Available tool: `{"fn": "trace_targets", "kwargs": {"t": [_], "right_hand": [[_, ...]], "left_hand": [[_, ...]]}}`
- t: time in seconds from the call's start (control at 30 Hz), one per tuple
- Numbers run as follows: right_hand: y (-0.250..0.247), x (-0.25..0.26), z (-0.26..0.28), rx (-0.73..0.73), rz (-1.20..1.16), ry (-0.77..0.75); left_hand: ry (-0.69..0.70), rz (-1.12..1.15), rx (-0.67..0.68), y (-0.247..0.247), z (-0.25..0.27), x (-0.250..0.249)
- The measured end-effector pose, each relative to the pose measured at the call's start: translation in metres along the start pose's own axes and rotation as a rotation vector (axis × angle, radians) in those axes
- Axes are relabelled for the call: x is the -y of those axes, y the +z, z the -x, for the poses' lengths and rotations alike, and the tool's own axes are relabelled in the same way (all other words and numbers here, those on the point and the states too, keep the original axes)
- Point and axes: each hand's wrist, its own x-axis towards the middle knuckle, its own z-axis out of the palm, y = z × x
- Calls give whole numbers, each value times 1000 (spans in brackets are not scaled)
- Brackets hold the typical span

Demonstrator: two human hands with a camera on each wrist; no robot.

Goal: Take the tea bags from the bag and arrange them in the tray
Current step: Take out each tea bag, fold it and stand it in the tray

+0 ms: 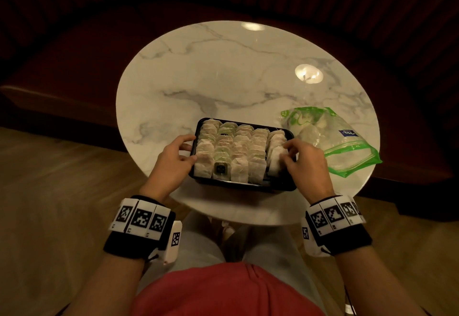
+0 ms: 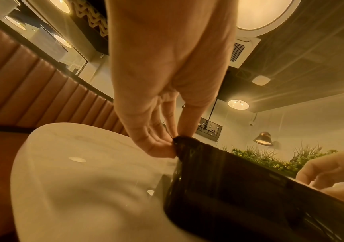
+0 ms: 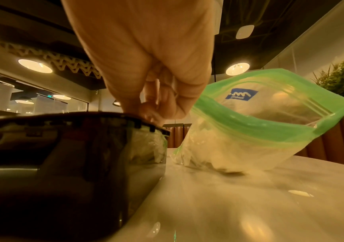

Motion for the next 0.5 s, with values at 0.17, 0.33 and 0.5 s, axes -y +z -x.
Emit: {"fn": "trace_targets", "kwargs": {"t": [0.17, 0.33, 0.5], "right_hand": [[-1, -3, 3, 113, 85, -114], [7, -6, 0, 226, 265, -168], [13, -6, -5, 171, 248, -196]], "left_hand": [[4, -22, 4, 0, 0, -1], [9, -42, 0, 0, 1, -1], [13, -40, -1, -1, 1, -1]]}}
